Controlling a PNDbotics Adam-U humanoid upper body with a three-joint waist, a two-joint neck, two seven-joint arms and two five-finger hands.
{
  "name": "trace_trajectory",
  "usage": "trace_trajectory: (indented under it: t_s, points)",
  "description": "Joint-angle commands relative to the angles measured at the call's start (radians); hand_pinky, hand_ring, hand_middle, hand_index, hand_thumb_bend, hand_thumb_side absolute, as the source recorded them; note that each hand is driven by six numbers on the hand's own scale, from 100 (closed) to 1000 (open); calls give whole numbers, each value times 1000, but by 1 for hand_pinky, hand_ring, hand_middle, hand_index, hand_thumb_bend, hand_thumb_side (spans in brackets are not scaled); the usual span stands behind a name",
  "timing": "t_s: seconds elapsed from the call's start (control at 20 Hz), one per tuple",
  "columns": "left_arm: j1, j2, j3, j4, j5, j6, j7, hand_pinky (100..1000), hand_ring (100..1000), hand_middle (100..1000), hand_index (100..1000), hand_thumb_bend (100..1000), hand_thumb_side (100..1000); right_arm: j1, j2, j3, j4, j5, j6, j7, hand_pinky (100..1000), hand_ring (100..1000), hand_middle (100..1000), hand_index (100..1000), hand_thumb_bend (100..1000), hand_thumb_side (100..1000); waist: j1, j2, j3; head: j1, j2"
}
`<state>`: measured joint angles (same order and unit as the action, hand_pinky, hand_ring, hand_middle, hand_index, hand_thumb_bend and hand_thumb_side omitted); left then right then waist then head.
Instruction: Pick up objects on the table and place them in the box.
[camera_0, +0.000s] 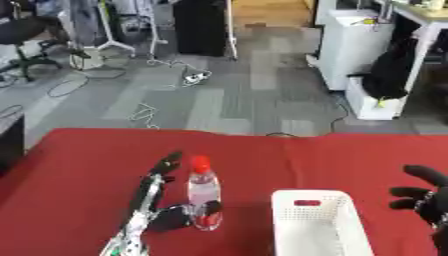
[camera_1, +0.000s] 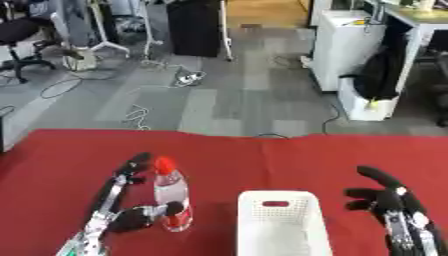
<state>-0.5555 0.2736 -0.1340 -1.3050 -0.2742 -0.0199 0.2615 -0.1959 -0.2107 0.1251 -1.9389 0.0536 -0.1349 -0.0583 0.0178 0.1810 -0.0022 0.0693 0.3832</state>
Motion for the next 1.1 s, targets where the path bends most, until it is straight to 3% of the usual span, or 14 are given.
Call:
trace_trajectory:
  t_s: [0.05,0.55,1.1]
  points:
    - [-34,21,9,42,3,-21,20,796,895,880,956,938,530,-10,-5,1,-13,-4,-3,5,599,670,819,860,100,836,0,-14,-4,10,-18]
    - [-51,-6,-1,93,10,-60,16,793,889,867,951,912,528,-12,-4,1,-13,-6,-2,8,599,671,820,861,100,836,5,-9,-12,2,-12]
    - [-56,-62,-23,106,12,-71,32,719,816,795,915,909,506,-18,-3,2,-11,-12,0,11,600,672,820,861,100,835,15,-6,-37,-4,-16]
